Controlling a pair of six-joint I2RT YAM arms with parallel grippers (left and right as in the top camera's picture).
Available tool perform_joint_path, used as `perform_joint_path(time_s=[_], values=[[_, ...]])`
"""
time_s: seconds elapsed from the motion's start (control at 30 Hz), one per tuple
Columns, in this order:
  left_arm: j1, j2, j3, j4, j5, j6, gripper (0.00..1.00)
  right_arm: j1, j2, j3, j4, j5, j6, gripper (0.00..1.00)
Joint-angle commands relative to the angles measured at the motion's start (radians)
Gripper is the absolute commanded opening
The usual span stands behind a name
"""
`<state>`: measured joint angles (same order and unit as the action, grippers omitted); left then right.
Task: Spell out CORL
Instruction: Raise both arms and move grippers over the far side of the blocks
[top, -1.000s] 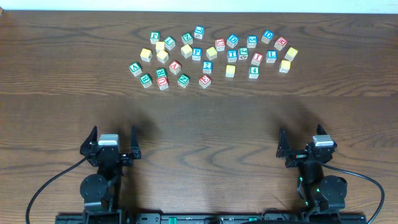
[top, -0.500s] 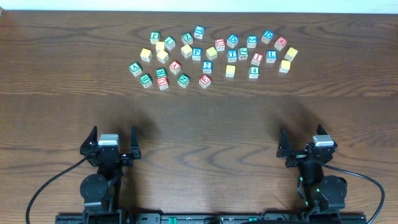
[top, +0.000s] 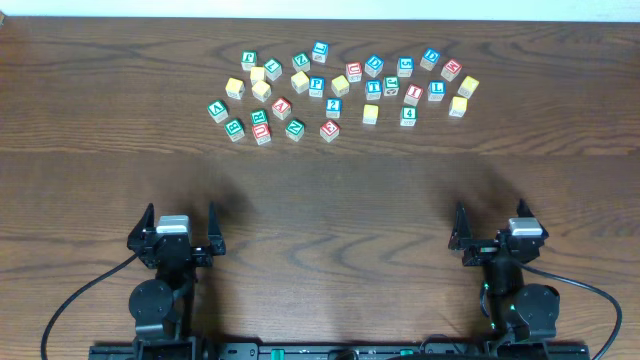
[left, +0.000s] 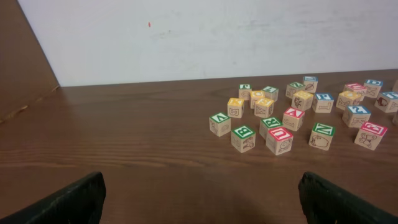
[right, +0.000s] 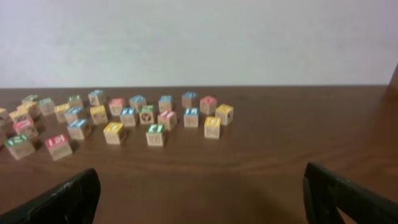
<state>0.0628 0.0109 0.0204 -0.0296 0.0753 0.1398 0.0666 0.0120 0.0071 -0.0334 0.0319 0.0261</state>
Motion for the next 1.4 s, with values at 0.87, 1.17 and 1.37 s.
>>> perform_joint_path(time_s=[0.87, 1.17, 1.37], values=[[-0.002, 0.697, 0.594, -0.1, 0.027, 0.006, 0.98, -0.007, 0.625, 0.5, 0.058, -0.057, -0.05, 0.99], [-0.002, 1.172, 1.195, -0.53, 0.089, 0.006, 0.98, -0.007, 1.045, 1.006, -0.359, -0.071, -0.05, 0.99], [-0.002, 1.406, 1.502, -0.712, 0.183, 0.005, 0.98, -0.009, 1.273, 1.281, -0.558, -0.165, -0.05, 0.99]])
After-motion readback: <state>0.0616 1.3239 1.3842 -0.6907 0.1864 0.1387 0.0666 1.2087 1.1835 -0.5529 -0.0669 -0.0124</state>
